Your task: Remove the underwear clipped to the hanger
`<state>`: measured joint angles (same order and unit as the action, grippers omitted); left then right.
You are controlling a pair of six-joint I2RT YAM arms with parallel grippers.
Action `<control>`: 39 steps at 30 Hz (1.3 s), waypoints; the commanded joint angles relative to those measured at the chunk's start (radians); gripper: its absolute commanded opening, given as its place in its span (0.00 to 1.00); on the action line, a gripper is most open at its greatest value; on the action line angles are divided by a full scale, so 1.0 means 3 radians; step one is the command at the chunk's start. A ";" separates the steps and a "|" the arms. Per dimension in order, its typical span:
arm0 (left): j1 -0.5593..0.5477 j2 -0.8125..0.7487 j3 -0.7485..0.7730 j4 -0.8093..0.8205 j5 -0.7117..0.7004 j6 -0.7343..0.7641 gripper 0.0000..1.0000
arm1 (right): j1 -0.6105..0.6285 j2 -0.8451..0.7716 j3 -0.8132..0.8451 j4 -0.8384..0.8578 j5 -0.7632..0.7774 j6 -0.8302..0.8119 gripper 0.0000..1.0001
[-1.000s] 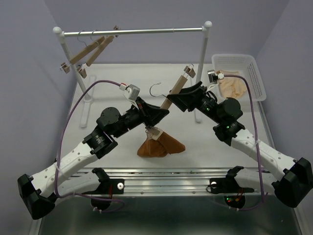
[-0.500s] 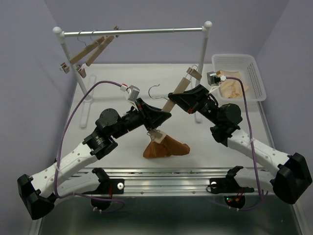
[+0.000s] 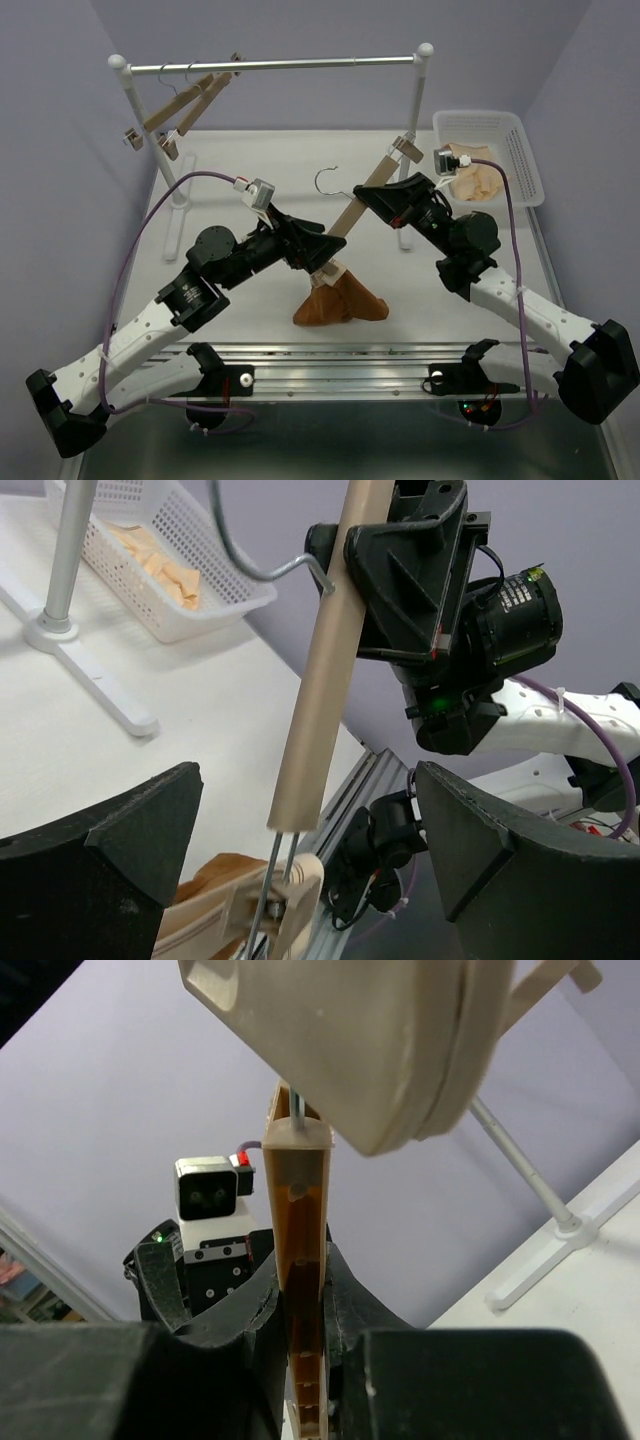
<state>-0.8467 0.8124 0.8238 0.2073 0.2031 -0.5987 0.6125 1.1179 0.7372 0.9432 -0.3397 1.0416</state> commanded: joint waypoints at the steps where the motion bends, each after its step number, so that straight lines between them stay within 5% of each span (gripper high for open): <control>1: 0.0015 -0.0136 -0.0061 -0.0087 -0.0064 0.0083 0.99 | -0.0175 -0.0168 0.0068 0.0052 0.0018 0.0076 0.01; 15: 0.0138 -0.0243 -0.0246 -0.0047 0.0166 -0.0218 0.99 | -0.0477 0.0221 0.0493 -0.0050 -0.0652 0.0445 0.01; 26: 0.0194 -0.0443 -0.0481 0.0209 0.0238 -0.0494 0.87 | -0.0543 0.0466 0.0580 -0.0040 -0.0744 0.0501 0.01; 39: 0.0266 -0.0269 -0.0481 0.0229 0.0427 -0.0515 0.88 | -0.0543 0.0558 0.0611 0.0261 -0.0913 0.0608 0.01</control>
<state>-0.7765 0.7383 0.6815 0.1967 0.2890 -0.7437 0.4568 1.2968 0.8577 0.9138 -0.5945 1.2053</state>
